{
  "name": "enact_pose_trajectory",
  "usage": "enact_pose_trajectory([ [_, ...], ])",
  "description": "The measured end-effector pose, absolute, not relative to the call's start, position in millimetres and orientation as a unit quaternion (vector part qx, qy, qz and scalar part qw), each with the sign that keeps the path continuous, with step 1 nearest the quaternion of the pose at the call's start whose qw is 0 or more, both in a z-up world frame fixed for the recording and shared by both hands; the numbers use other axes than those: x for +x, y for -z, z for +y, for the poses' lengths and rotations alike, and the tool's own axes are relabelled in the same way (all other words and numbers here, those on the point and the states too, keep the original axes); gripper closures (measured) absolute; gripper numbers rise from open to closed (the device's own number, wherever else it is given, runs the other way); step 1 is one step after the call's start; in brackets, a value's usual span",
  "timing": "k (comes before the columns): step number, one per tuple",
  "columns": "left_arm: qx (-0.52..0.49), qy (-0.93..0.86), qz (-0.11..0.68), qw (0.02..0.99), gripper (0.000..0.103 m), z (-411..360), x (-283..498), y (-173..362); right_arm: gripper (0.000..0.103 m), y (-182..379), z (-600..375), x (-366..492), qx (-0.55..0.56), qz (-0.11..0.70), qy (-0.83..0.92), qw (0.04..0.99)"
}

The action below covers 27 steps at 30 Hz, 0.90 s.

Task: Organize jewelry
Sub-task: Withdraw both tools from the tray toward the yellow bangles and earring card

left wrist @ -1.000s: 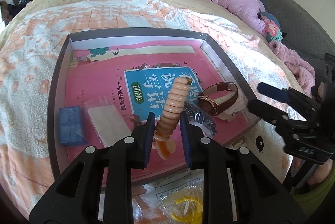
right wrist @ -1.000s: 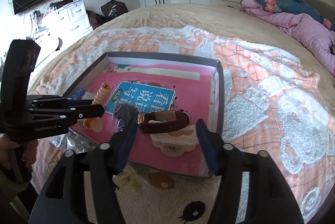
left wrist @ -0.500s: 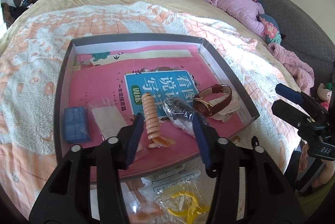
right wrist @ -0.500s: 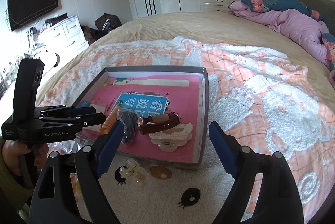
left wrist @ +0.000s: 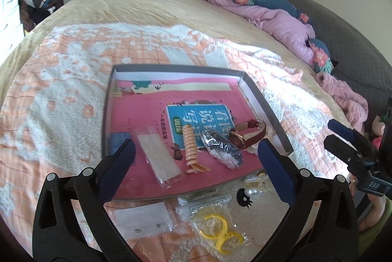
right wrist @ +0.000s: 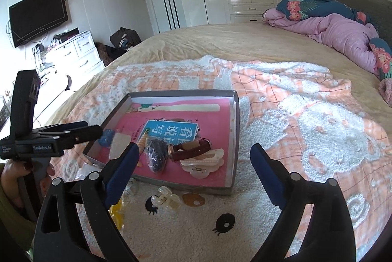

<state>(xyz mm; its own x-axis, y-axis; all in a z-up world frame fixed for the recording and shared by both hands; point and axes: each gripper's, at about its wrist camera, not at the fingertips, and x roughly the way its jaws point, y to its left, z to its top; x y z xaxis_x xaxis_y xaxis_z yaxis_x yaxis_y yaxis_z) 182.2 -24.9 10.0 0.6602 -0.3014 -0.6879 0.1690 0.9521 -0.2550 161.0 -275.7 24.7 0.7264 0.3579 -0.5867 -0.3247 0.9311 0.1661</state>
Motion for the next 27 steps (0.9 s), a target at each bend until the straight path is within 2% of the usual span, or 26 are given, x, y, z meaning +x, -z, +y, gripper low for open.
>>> enact_pose_trajectory([
  [27,-0.1,0.091,0.363,0.922,0.01,20,129,-36,0.011,-45,-253,122,0.017,0.308,-0.226,0.924],
])
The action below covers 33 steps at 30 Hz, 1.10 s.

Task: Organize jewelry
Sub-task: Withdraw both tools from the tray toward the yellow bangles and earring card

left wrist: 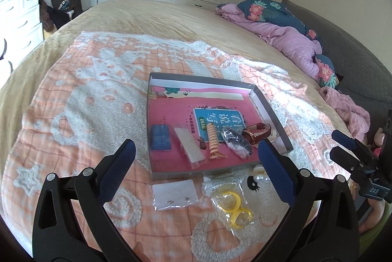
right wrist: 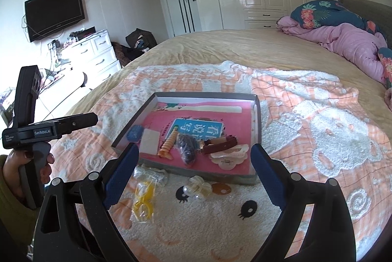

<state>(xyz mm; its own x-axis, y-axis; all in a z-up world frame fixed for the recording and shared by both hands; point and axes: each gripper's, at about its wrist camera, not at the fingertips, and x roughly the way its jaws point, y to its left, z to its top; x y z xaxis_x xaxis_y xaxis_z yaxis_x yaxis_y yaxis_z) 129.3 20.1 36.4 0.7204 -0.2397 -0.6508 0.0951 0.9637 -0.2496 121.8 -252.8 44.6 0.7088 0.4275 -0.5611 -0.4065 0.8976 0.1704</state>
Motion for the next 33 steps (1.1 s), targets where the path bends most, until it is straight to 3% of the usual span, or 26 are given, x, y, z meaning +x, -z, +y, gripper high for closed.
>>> enact_pose_trajectory([
  [33,-0.098,0.048,0.41,0.906,0.01,54,102,8,0.011,12,-174,107,-0.033,0.382,-0.298,0.874],
])
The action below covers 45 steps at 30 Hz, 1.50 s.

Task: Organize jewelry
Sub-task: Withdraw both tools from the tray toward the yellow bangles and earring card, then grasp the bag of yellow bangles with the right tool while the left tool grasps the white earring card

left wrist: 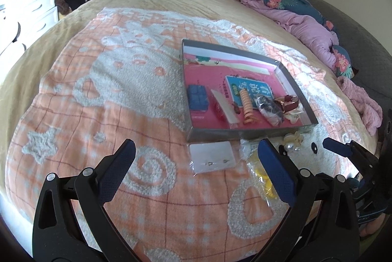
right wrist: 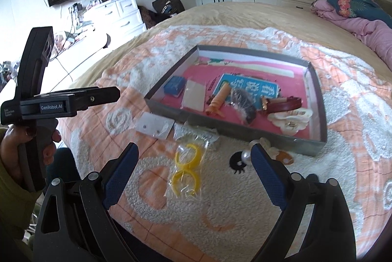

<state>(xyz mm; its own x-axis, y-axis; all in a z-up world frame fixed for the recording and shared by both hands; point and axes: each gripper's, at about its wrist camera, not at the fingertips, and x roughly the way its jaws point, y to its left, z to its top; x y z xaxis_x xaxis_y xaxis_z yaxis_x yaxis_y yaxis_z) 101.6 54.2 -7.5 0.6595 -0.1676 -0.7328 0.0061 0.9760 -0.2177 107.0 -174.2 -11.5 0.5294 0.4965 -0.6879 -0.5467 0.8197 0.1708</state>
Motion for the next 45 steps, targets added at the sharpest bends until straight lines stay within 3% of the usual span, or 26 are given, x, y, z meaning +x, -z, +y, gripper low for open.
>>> enact_pose_trajectory([
  [22,-0.088,0.062,0.466,0.878,0.01,42,109,47,0.011,77,-137,119,-0.066,0.438,-0.297,0.846],
  [25,-0.083,0.069,0.473,0.875,0.01,34,112,52,0.021,87,-134,122,-0.087,0.435,-0.29,0.848],
  [30,-0.078,0.081,0.486,0.867,0.01,23,120,63,0.054,87,-145,124,-0.094,0.424,-0.287,0.854],
  [32,-0.077,0.08,0.491,0.864,0.01,20,125,69,0.062,86,-152,126,-0.088,0.424,-0.29,0.853],
  [43,-0.033,0.053,0.488,0.871,0.01,9,142,80,0.065,70,-175,117,-0.06,0.414,-0.3,0.857],
  [45,-0.016,0.049,0.489,0.871,0.015,6,143,82,0.065,64,-176,117,-0.057,0.409,-0.303,0.859],
])
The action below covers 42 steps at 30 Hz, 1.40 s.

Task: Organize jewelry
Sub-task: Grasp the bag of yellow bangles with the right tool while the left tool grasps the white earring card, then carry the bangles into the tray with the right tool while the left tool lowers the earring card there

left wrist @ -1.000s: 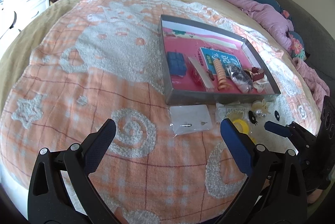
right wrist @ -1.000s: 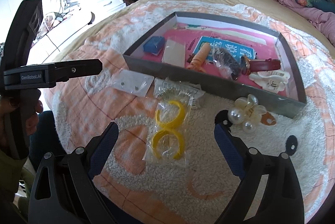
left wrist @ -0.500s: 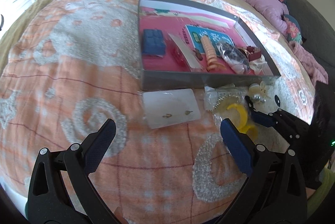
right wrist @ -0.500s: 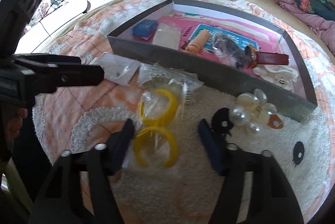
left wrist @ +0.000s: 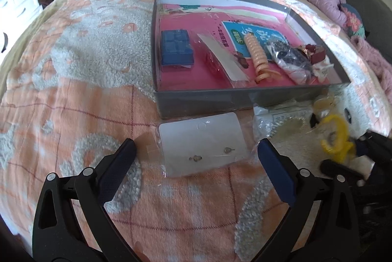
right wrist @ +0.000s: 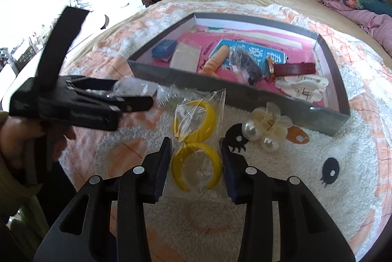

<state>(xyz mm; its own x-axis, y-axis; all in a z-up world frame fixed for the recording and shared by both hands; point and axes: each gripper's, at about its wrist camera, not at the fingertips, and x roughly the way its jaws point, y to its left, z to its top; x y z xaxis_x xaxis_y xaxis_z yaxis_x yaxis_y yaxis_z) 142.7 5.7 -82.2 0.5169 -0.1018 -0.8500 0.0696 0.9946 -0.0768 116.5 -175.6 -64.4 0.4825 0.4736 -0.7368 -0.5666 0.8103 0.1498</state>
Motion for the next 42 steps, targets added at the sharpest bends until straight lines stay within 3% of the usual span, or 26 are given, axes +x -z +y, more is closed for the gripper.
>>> enact_pose_trajectory([
  [3,0.017,0.042,0.485,0.873,0.033,1,142,83,0.065,57,-176,114,-0.054,0.402,-0.309,0.861],
  [4,0.017,0.042,0.483,0.875,0.044,1,141,82,0.065,55,-177,113,-0.054,0.4,-0.31,0.861],
  [10,0.0,0.053,0.472,0.88,0.052,7,131,73,0.065,48,-175,107,-0.054,0.393,-0.321,0.86],
  [26,-0.033,0.062,0.416,0.906,0.053,33,93,15,0.065,25,-159,91,-0.055,0.371,-0.356,0.856],
  [42,-0.031,0.078,0.376,0.923,0.053,16,114,-19,0.065,-5,-194,119,-0.034,0.34,-0.314,0.886],
])
